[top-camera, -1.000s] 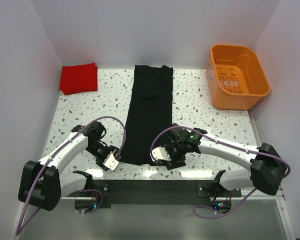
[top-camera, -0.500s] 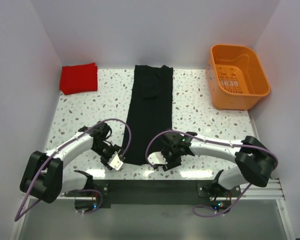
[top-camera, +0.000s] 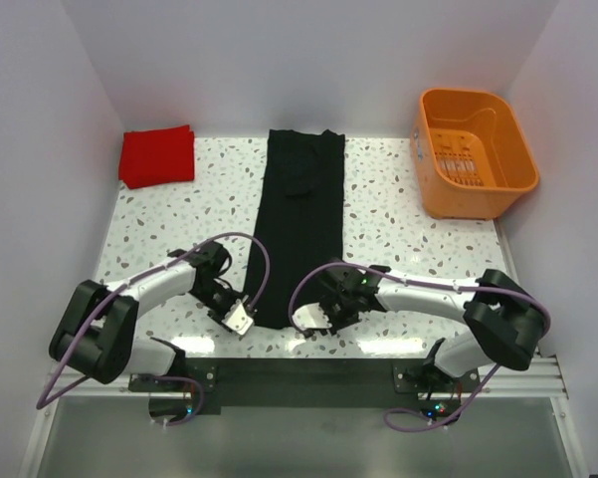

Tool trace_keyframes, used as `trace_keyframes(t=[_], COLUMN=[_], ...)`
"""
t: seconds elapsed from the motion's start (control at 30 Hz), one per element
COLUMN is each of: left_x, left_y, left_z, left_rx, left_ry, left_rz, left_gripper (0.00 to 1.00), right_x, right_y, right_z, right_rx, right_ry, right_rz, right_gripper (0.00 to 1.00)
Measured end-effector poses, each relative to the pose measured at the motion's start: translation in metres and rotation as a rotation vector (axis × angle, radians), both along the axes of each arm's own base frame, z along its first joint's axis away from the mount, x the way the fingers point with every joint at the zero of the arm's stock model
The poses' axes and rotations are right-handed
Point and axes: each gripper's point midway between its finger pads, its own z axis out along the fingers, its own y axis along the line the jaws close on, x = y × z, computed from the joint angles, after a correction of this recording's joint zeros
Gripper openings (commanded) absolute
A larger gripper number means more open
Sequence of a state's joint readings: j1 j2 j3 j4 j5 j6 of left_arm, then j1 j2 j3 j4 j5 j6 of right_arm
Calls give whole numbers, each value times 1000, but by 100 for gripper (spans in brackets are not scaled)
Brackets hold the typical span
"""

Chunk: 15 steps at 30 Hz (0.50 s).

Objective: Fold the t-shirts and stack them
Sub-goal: Fold the tshirt

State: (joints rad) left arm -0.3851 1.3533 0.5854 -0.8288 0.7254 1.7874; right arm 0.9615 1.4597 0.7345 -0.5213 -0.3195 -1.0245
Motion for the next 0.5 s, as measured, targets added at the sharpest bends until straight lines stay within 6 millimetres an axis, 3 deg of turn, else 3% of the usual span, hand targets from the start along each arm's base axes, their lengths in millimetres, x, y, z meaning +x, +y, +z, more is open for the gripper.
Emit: trace_keyframes(t=[0.07,0.1,0.23,0.3,0.4,0.5], left_x=[0,0,6,7,6,4], left_y=[-5,-8,-18,-20,-23,-29], left_z=[-1,-1,-1,0,5,23], left_rx=[-7,-10,-28,-34,-43,-88], left_ry=[8,10,-14,-19,-30,-73], left_rz=[1,3,1,4,13,10], left_gripper=[33,23,5,0,0,0], right_x=[4,6,11,13,10,0], right_y=[4,6,11,13,11,8], right_z=[0,0,2,3,4,12], right_rx=[8,11,32,46,54,60], right_ry=[-11,-16,-34,-43,-51,-60], right_rz=[-8,-15,-36,-45,-48,-36], right_gripper=[12,6,0,0,0,0])
